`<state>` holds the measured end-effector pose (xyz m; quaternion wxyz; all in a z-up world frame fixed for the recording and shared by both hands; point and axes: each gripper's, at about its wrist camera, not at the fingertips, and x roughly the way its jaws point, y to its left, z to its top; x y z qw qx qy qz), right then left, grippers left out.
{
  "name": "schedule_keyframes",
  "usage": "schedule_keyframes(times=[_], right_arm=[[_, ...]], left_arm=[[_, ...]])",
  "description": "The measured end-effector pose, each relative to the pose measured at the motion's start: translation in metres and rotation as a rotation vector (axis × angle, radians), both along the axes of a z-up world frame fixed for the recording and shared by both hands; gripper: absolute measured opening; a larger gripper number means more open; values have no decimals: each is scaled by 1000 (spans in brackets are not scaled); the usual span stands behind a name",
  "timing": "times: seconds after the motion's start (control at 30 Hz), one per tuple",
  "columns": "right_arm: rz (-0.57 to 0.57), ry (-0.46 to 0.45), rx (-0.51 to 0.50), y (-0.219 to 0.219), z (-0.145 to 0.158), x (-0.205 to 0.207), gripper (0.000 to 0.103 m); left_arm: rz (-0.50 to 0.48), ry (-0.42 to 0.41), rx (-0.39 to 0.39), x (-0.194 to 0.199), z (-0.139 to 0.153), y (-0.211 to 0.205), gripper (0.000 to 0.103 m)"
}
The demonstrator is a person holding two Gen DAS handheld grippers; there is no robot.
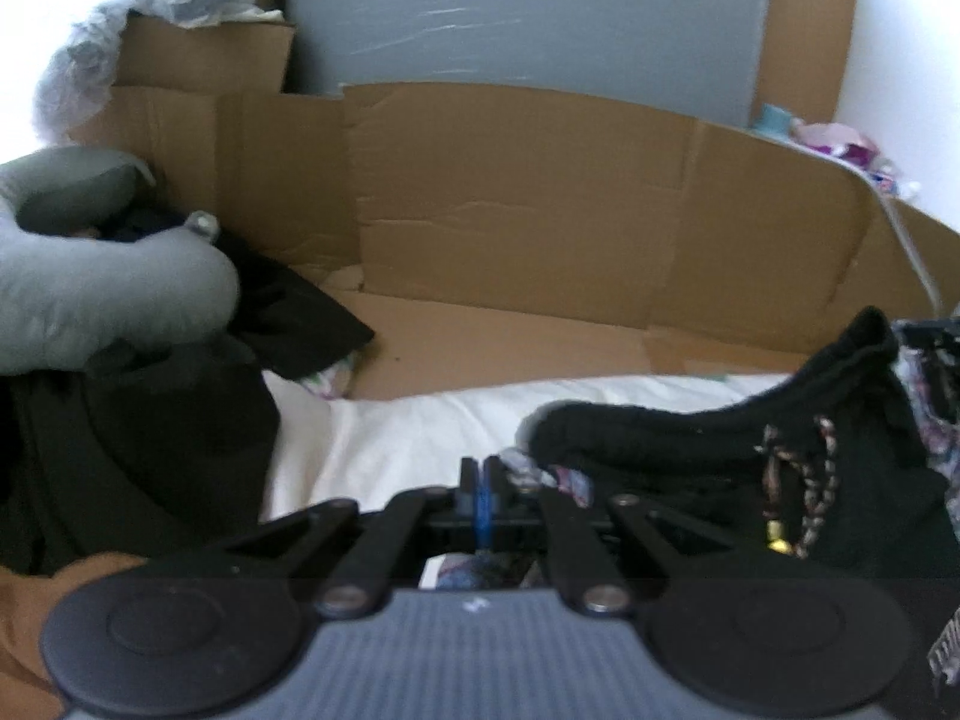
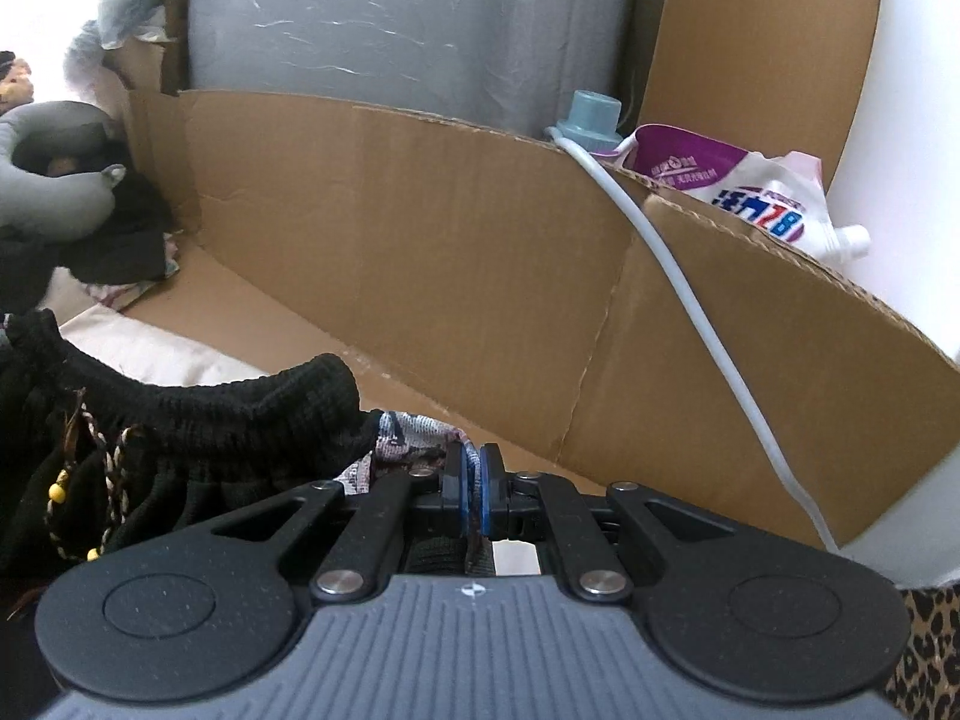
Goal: Fold clothes
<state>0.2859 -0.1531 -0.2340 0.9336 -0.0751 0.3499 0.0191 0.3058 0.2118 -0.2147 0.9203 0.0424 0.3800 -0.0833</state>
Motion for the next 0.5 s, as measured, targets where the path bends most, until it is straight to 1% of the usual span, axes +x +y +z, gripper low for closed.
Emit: schedule_keyframes(times=[0.1,0.17,0.23,0.33,0.37,0.43,0.47,0.5], right_arm=[[-27,21,14,-5,-5,17,2],[-29,50,4,-5,-13,28,2],[-28,100,-13,-5,-25,37,3],[-67,174,7,-13,-40,46,5],[-82,178,13,-16,-41,46,9],[-99,166,32,-22,-41,45,19],[-105,155,57,-26,-40,43,33],[-104,142,83,-30,-38,43,41]], left_arm=[[64,13,-11,18,-3,12,0],[89,63,-29,27,-11,17,0],[89,105,-74,31,-20,20,0],[57,144,-98,30,-32,14,0],[42,156,-107,29,-36,10,0],[16,162,-98,31,-40,3,2],[4,167,-98,33,-43,-1,3],[0,173,-97,35,-45,-4,4]])
